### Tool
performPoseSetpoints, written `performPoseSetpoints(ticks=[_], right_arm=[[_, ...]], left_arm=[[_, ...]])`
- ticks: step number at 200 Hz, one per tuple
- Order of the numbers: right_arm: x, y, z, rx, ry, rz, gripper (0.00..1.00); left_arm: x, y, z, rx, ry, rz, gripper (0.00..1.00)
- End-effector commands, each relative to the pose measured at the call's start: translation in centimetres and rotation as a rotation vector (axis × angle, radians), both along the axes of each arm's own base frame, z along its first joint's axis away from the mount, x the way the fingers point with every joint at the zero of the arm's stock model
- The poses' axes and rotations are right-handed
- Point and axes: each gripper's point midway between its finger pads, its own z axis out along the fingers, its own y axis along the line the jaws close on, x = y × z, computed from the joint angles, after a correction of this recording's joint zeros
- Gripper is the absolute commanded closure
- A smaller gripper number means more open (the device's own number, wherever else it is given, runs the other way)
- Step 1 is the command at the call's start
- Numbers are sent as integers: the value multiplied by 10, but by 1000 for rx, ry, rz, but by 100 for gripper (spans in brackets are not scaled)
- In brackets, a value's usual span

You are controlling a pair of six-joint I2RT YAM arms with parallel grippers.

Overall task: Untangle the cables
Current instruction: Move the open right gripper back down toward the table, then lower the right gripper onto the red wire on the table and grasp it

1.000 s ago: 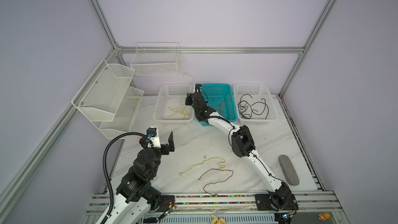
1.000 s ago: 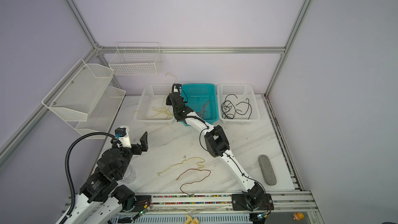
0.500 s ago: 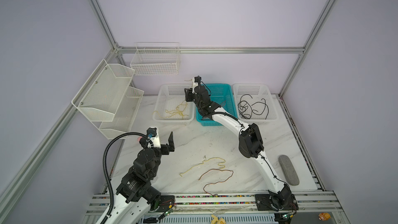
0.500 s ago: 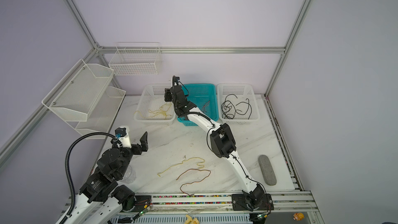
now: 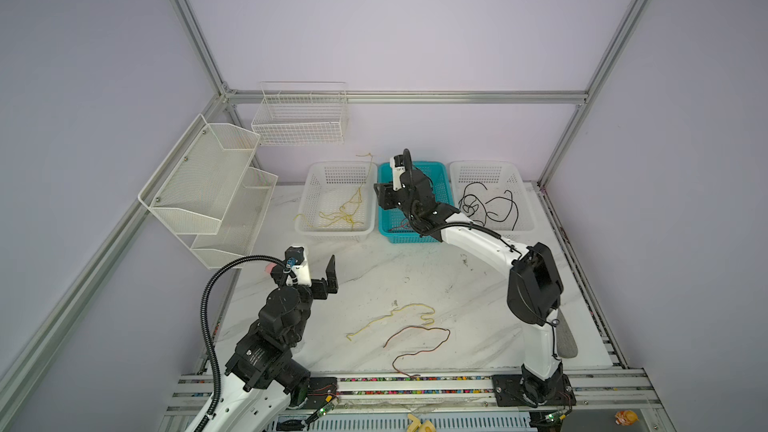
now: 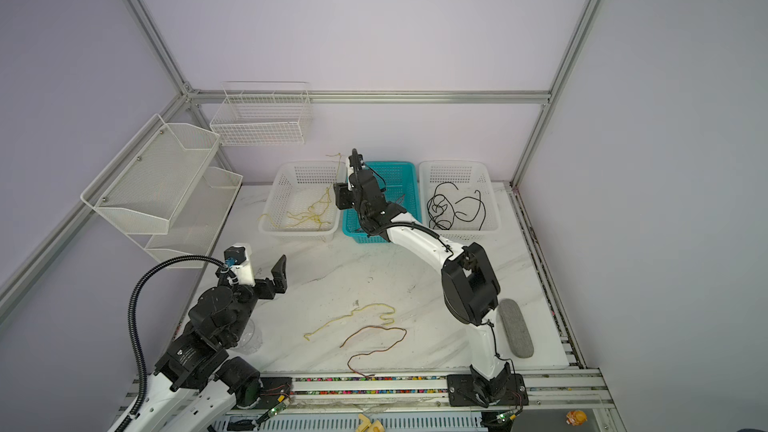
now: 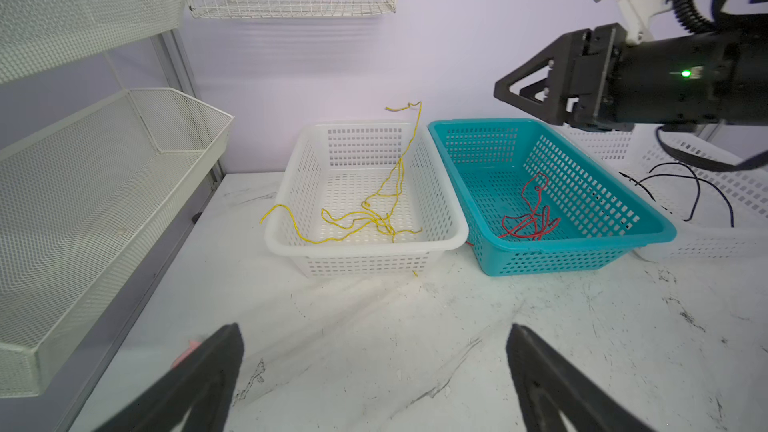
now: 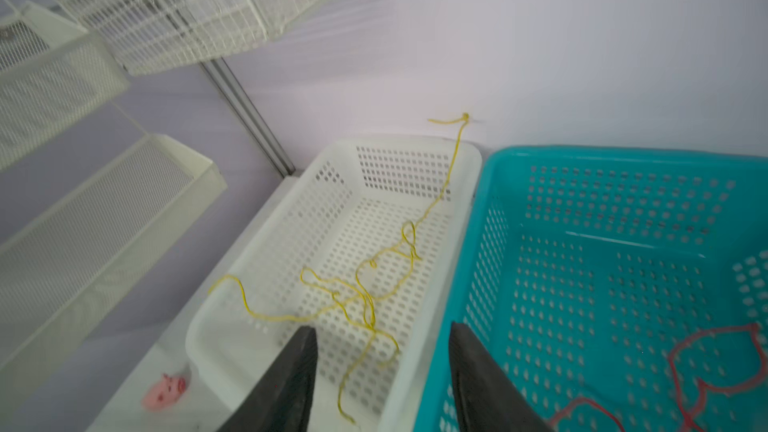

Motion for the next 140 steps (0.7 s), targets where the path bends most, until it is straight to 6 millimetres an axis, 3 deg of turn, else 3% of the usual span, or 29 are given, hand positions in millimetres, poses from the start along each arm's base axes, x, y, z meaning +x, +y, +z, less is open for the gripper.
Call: performPoseSetpoints(ticks=[1,31,45,54,80,103,140], right_arm=[[-42,-37,-1,-38,15,-5,45],[-107,-87,-42,-108,122,-1,44],[-137,-106,-70,-141,213,1,43],[-156,-120,-75,-127,249,-24,43],[-208,-135,-99,-74,365,-30,42],[-240,-144,-122,-49,495,-43,42],[-274,-170,-147,1,636,-92,42]], left_arm=[[2,-12,-11,-15,14,-55,0],[2,-22,-15,-24,38,-103,0],[2,-25,-17,-23,53,-120,0],[1,-27,-18,-18,60,-128,0],[3,-27,-18,-9,62,-124,0],[4,-29,-22,-1,81,-133,1],[4,-30,-26,18,96,-137,0]])
